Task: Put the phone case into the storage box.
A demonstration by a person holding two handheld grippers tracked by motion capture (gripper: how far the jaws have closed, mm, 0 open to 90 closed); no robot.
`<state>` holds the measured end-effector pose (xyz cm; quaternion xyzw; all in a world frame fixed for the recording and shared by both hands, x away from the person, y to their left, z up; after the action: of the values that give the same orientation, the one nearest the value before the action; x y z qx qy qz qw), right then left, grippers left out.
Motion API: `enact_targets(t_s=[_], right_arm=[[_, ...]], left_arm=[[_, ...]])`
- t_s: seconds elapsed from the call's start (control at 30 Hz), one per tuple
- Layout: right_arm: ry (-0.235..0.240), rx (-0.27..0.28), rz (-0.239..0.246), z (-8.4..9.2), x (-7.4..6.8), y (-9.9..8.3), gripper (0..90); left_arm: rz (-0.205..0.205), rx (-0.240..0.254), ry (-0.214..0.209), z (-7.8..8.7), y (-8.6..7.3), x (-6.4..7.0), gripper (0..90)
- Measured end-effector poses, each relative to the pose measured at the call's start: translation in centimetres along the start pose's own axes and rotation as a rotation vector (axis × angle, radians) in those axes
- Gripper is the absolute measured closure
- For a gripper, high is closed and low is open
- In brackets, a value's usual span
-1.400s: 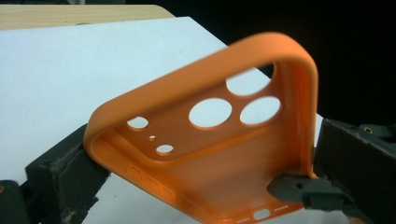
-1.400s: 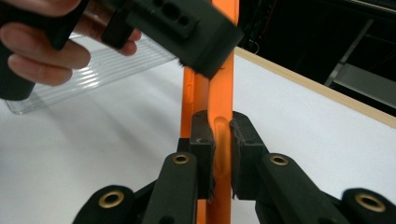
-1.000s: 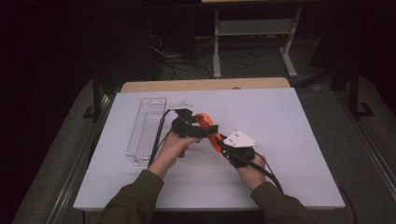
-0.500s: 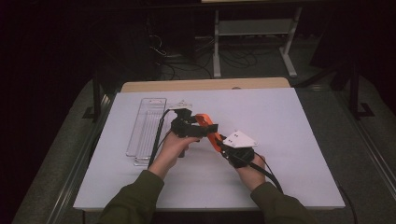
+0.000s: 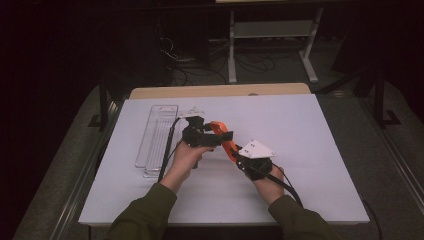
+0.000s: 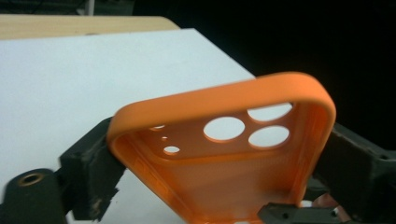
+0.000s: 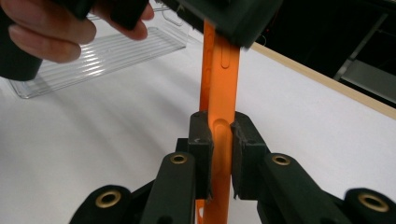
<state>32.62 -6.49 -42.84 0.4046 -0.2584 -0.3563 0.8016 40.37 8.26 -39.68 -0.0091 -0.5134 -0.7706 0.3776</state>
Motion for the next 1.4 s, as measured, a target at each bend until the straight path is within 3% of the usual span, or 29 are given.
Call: enact_targets(t_s=[0.33,0.83,1.03,1.2,1.4], right_arm=[[0.004,-0.008,0.008,-0.2,0.1,-0.1,77.3],[0.011,-0.020,0.007,-0.3,0.2,-0.2,74.3],[0.019,-0.007,-0.023,-0.3,0.3,-0.1,65.6],[0.035,-0.004,-0.051,-0.2,0.8,0.0,52.2],[0.094,-0.037,-0.066,-0.3,1.1,-0.1,36.7]], left_arm=[[0.013,0.011,-0.006,0.1,0.1,0.2,14.5],[-0.025,0.011,-0.005,0.2,0.2,0.6,15.9],[-0.044,0.011,0.002,0.0,0.2,0.7,15.8],[-0.057,0.002,0.017,0.1,0.1,0.6,15.8],[-0.061,-0.005,0.022,0.3,0.1,0.5,15.7]])
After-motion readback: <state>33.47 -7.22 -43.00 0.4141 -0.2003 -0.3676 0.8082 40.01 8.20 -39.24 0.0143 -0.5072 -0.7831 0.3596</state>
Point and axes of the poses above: each handheld gripper's, and its own axes: z roughly backward along the jaws, y roughly out of its top, x roughly to its right, the point moved 4 cm from there along -z, roughly forward along the jaws, and after that the axes turned 7 degrees about -x, right-handed, at the moved point
